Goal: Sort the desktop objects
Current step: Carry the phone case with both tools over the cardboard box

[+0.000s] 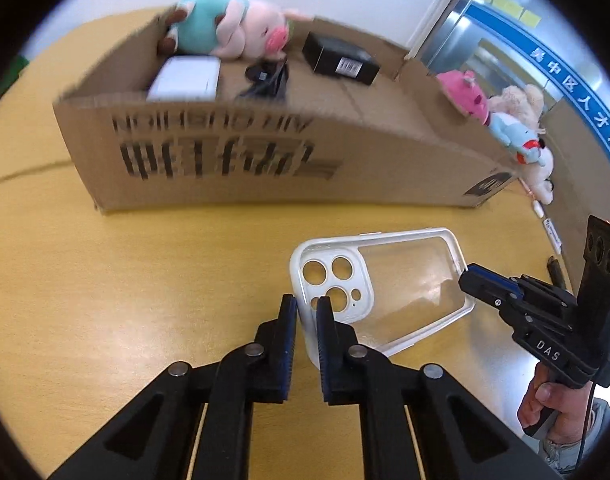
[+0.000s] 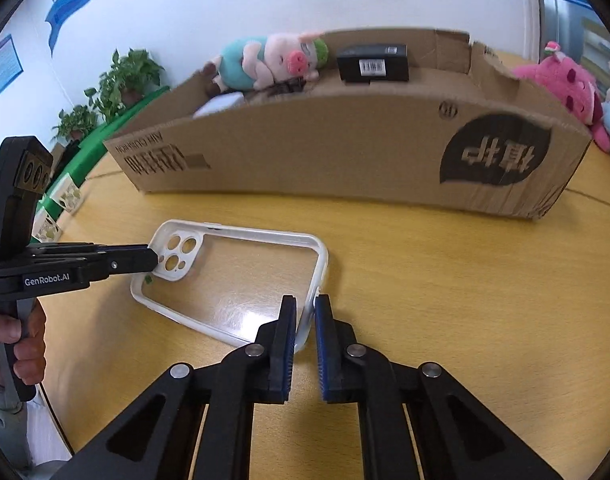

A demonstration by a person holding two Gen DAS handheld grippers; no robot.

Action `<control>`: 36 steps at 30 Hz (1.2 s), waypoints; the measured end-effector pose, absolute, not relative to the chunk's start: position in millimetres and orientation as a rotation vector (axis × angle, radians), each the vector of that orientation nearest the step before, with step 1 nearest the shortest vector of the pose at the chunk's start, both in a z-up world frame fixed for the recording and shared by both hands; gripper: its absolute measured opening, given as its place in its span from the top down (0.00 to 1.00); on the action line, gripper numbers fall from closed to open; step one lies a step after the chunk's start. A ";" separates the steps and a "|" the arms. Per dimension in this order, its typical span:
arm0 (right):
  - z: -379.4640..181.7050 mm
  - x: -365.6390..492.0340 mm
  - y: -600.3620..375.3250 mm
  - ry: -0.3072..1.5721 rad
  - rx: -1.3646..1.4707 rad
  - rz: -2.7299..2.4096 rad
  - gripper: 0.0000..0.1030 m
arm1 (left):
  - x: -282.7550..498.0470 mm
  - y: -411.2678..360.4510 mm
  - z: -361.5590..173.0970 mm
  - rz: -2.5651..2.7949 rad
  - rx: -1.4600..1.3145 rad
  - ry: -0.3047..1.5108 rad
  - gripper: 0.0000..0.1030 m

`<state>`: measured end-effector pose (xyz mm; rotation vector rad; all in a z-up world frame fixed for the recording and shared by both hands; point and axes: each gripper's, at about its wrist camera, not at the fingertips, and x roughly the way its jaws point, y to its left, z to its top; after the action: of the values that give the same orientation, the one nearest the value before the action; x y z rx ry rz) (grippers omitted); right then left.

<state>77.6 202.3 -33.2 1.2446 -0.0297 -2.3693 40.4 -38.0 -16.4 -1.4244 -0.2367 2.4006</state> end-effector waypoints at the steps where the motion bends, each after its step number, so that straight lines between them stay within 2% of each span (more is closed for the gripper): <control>1: -24.4 78.8 206.0 -0.063 1.204 -2.386 0.92 | 40.0 -37.2 -7.1 2.412 -1.402 -0.239 0.91; 4: 17.1 84.2 218.6 -0.129 1.038 -2.443 0.92 | 37.6 -31.3 38.3 2.476 -1.257 -0.224 0.91; 8: 75.8 73.4 230.0 -0.107 0.848 -2.528 0.92 | 9.9 -20.3 87.1 2.505 -1.096 -0.224 0.91; 14: 104.5 7.6 241.7 -0.083 0.784 -2.594 0.91 | -70.7 9.1 96.7 2.514 -1.124 -0.169 0.91; 19: 86.7 -59.1 247.3 -0.121 0.919 -2.560 0.90 | -127.8 15.6 72.0 2.438 -1.270 -0.217 0.91; 25: 40.2 -144.8 245.0 -0.130 1.241 -2.428 0.90 | -193.2 23.8 25.6 2.359 -1.539 -0.232 0.91; 33: -21.2 -201.4 215.2 0.095 1.654 -2.217 0.88 | -226.8 32.0 -29.5 2.241 -1.826 -0.209 0.91; 36: -39.5 -208.4 214.0 0.079 1.756 -2.133 0.88 | -227.0 29.1 -36.6 2.221 -1.846 -0.246 0.91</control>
<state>-208.4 214.0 -39.5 1.7563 0.0793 -2.1328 -227.0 29.1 -36.6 -1.8464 -0.2456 2.2205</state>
